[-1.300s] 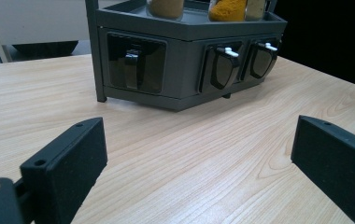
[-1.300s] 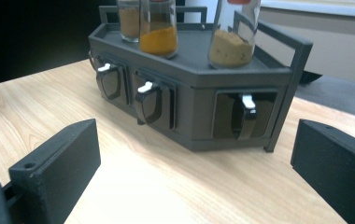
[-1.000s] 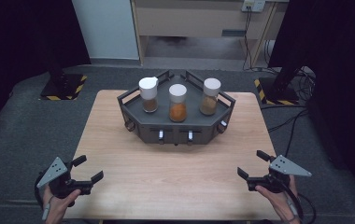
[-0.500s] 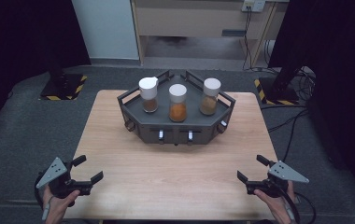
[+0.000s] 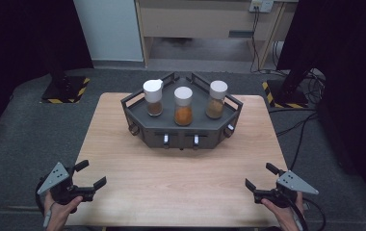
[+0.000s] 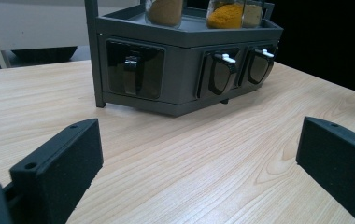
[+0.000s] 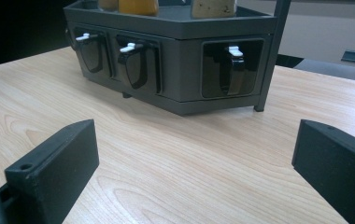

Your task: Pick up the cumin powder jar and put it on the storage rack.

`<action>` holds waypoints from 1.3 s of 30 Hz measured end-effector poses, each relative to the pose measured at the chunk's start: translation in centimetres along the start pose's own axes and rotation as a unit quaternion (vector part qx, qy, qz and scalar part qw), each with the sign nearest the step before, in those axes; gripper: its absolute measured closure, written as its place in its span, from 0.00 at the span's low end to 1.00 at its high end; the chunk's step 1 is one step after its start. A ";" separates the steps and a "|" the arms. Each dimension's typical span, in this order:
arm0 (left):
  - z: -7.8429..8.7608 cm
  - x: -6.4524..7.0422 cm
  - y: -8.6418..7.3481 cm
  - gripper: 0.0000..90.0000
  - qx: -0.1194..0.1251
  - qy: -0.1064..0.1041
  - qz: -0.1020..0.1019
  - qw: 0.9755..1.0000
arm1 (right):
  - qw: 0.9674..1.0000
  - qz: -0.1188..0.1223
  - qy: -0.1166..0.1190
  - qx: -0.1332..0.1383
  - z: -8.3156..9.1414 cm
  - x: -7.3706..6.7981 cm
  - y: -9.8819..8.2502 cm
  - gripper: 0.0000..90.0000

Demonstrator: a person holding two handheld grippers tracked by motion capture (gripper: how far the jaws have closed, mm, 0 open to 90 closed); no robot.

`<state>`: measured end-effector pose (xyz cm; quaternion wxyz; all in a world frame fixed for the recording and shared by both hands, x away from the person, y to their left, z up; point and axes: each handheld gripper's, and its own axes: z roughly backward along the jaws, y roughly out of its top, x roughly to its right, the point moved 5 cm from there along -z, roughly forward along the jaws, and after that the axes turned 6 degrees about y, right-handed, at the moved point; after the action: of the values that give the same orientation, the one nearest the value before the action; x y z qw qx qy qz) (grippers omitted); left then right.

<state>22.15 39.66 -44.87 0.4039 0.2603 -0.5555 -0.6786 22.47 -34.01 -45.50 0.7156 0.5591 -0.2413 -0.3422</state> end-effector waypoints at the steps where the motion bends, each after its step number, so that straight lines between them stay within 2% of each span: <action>1: 0.0 0.0 0.0 0.00 0.000 0.000 0.000 1.000 | 1.000 -0.003 0.001 0.000 0.0 0.0 -0.1 0.01; 18: -0.2 0.0 0.0 0.00 0.005 -0.004 -0.001 1.000 | 1.000 0.002 -0.017 0.009 0.4 -0.3 -0.7 0.01; 28: -0.2 -0.1 0.0 0.00 0.014 0.002 0.001 1.000 | 0.999 0.003 -0.041 0.035 0.7 -0.2 -1.1 0.01; 39: -0.1 -0.1 0.0 0.00 0.017 0.006 -0.004 1.000 | 0.997 -0.004 -0.062 0.050 0.8 -0.2 -1.3 0.01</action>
<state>22.25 39.66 -44.93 0.4000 0.2729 -0.5634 -0.6694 21.45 -34.52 -46.50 0.6691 0.5728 -0.2997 -0.3666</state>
